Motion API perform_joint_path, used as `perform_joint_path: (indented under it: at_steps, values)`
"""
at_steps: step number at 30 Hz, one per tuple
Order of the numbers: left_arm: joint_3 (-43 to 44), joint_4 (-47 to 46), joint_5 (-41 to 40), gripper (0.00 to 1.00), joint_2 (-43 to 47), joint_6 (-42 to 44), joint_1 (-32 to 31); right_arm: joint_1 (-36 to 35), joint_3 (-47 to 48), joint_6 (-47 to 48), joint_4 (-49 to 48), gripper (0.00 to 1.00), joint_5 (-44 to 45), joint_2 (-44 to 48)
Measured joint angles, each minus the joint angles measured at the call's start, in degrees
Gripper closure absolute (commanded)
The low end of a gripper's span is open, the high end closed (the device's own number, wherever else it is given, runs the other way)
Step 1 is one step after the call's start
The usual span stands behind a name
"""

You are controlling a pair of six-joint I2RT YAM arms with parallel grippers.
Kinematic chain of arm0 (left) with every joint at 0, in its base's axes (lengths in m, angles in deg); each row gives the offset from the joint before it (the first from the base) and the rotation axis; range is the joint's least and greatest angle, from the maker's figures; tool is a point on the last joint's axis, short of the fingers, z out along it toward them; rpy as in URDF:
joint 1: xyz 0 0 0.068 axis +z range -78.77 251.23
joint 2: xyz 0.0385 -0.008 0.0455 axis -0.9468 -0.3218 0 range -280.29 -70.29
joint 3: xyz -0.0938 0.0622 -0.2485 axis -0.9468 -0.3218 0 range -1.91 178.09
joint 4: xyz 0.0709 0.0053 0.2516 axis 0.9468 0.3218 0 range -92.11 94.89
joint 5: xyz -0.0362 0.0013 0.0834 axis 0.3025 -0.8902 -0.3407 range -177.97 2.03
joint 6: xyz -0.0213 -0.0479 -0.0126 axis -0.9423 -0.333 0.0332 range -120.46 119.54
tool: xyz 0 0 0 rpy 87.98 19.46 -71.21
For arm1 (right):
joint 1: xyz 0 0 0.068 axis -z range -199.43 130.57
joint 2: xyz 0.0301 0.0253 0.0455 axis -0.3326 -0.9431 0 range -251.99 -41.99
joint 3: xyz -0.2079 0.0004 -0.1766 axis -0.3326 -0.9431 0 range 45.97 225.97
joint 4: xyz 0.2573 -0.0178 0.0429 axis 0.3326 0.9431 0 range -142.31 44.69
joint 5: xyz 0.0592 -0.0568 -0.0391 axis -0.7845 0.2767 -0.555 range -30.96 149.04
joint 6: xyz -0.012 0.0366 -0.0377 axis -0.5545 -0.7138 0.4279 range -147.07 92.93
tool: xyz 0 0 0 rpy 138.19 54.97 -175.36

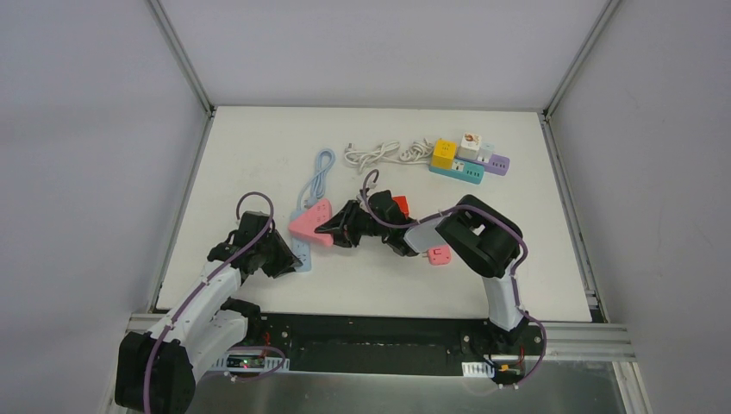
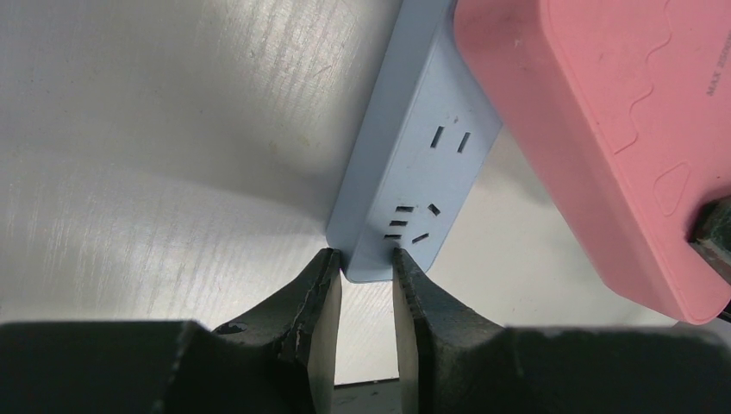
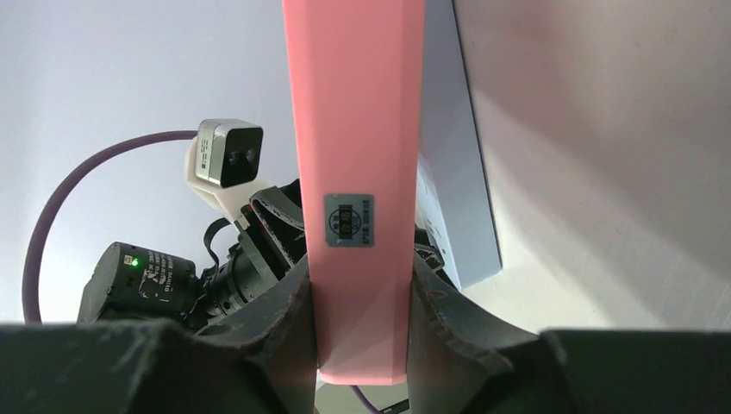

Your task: Pull the plug off the socket

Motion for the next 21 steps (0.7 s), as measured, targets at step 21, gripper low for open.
perform_joint_path:
  at_steps: [21]
  values:
    - [0.44, 0.02, 0.13, 0.75, -1.05, 0.04, 0.02, -1.66, -3.17, 9.22, -6.84, 1.0, 4.52, 0.22]
